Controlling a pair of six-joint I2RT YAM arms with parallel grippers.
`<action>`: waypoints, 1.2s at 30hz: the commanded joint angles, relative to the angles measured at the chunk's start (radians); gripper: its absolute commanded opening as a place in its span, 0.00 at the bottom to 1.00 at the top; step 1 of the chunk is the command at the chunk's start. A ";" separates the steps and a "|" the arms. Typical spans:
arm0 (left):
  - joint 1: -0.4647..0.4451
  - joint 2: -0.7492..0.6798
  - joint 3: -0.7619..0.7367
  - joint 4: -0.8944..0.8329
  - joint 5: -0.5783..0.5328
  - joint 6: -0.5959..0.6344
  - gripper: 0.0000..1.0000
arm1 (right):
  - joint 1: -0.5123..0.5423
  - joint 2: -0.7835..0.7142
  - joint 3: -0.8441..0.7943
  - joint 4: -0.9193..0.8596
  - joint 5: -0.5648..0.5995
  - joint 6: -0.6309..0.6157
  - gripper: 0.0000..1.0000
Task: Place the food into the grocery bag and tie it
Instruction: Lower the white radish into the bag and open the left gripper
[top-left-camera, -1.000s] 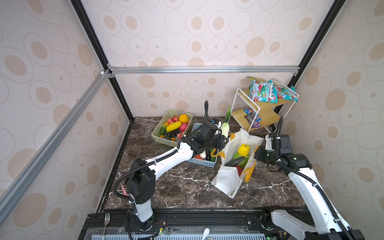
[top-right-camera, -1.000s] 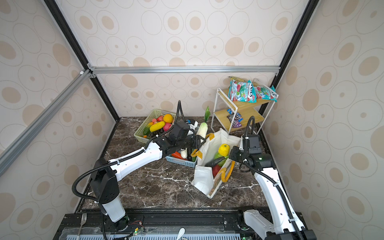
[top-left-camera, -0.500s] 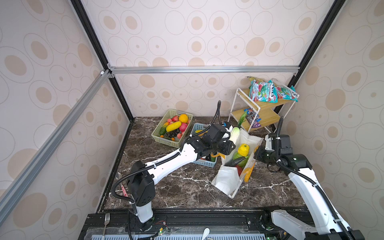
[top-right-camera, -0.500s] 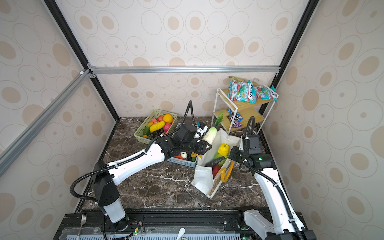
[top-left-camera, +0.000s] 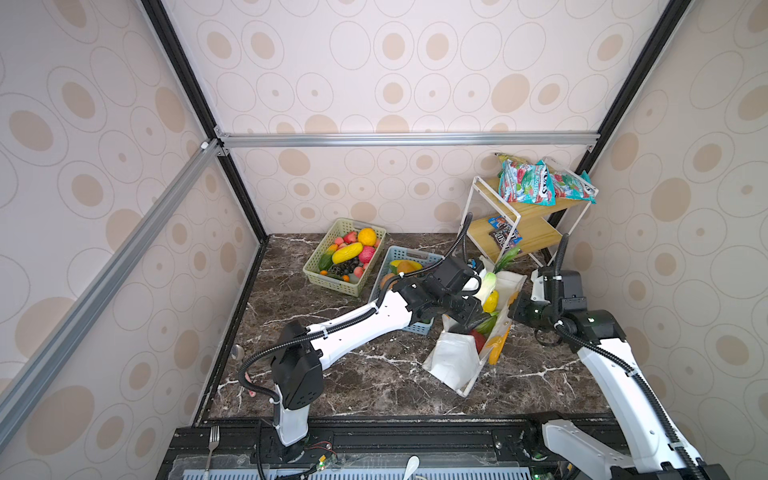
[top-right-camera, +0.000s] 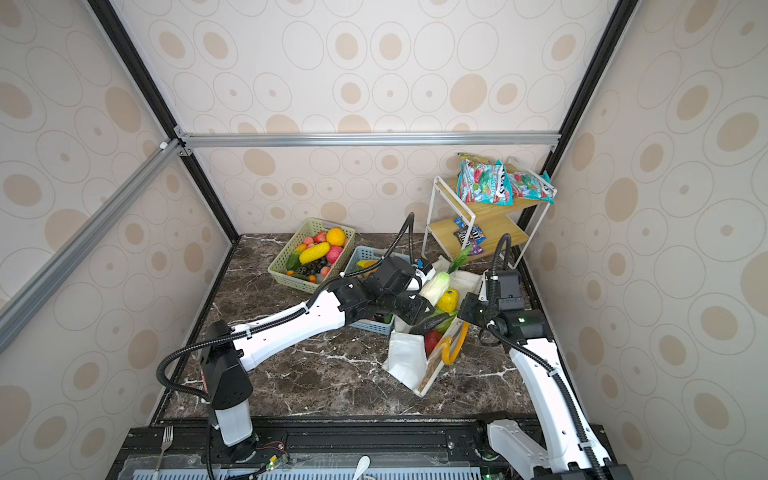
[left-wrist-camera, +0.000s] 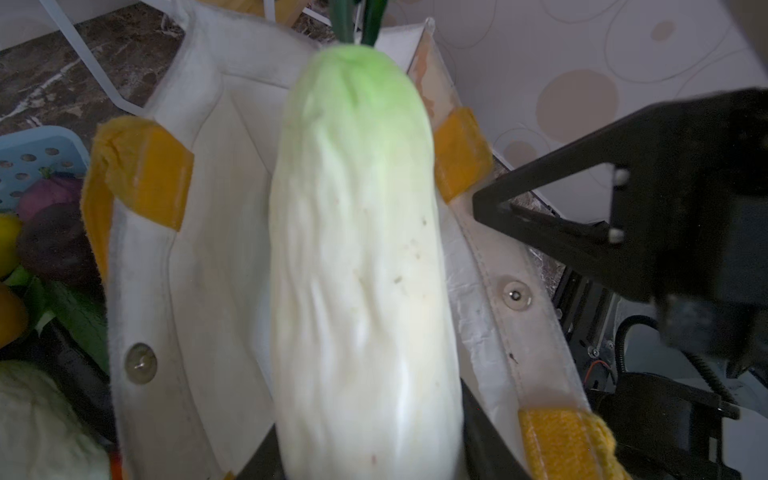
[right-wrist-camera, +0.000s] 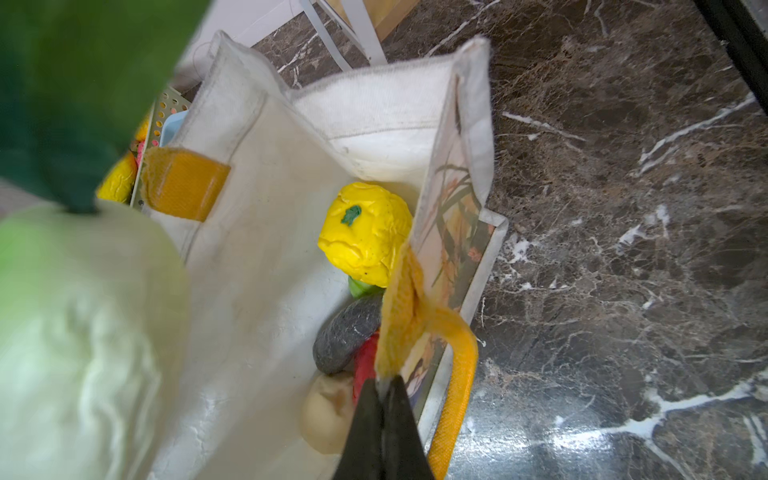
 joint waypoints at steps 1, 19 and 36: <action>-0.002 0.020 0.013 -0.014 0.000 0.038 0.35 | -0.008 -0.022 -0.011 -0.019 0.013 0.005 0.00; -0.006 0.075 -0.062 -0.003 -0.053 0.052 0.42 | -0.006 -0.014 -0.012 -0.012 0.003 0.006 0.00; -0.007 0.102 0.012 -0.078 -0.038 0.073 0.64 | -0.008 -0.004 0.000 -0.016 0.004 -0.003 0.00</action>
